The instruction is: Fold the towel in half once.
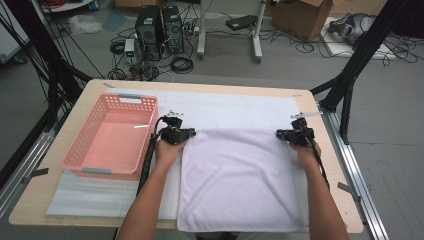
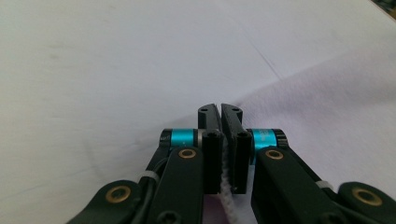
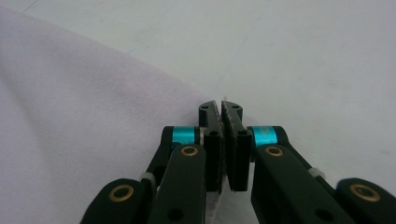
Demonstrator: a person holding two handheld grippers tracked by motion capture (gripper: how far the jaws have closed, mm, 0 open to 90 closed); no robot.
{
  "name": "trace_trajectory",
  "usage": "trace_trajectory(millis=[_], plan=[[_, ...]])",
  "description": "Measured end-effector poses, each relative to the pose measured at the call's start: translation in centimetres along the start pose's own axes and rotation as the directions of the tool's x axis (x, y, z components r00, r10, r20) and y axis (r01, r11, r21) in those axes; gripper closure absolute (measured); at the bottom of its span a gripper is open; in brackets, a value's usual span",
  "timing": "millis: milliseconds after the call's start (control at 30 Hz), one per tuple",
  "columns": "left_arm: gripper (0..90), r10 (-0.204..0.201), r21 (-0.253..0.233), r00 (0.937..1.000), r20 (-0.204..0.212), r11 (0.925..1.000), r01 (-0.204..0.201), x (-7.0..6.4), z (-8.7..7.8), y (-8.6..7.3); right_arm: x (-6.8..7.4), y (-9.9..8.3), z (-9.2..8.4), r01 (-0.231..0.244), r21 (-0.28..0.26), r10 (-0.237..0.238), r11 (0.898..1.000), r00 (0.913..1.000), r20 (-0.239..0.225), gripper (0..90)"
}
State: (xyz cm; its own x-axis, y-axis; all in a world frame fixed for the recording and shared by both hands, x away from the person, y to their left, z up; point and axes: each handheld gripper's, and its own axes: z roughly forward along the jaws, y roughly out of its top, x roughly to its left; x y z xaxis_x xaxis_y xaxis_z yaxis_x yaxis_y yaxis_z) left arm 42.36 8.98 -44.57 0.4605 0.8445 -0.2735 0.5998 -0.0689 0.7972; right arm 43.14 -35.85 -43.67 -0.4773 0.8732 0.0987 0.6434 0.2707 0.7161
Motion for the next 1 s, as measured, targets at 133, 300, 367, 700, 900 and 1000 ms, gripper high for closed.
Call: trace_trajectory(millis=[133, 300, 367, 700, 900, 1000], plan=[[87.0, -0.022, -0.143, 0.9992, -0.033, 0.9896, 0.018, -0.1, -1.0, 1.3, -0.3, 0.7, -2.1, 0.035, -0.192, -0.032, 0.981, 0.9992, 0.023, 87.9], [86.9, -0.009, -0.221, 0.9981, -0.061, 0.9753, -0.005, -0.5, -1.0, 3.5, -0.3, 1.9, -3.0, 0.084, -0.301, -0.061, 0.95, 0.9945, 0.085, 87.8], [86.7, 0.001, -0.242, 0.997, -0.078, 0.9701, -0.02, -0.5, -0.8, 4.1, -0.3, 2.3, -2.9, 0.069, -0.319, -0.04, 0.945, 0.9945, 0.096, 87.6], [36.2, -0.072, -0.074, 0.9958, -0.056, 0.9949, 0.068, 0.2, 0.5, 3.2, -1.1, 2.6, -1.6, -0.071, -0.223, 0.103, 0.972, 0.9858, 0.133, 47.1], [39.3, -0.051, -0.024, 0.9983, -0.031, 0.9985, 0.05, -0.4, 0.4, 3.1, -1.2, 2.1, -2.1, -0.092, -0.186, 0.108, 0.978, 0.9912, 0.077, 51.0], [40.7, -0.026, -0.019, 0.9996, -0.01, 0.9995, 0.026, -0.9, 0.2, 2.9, -0.9, 1.5, -2.3, -0.064, -0.159, 0.076, 0.985, 0.995, 0.066, 52.6]])
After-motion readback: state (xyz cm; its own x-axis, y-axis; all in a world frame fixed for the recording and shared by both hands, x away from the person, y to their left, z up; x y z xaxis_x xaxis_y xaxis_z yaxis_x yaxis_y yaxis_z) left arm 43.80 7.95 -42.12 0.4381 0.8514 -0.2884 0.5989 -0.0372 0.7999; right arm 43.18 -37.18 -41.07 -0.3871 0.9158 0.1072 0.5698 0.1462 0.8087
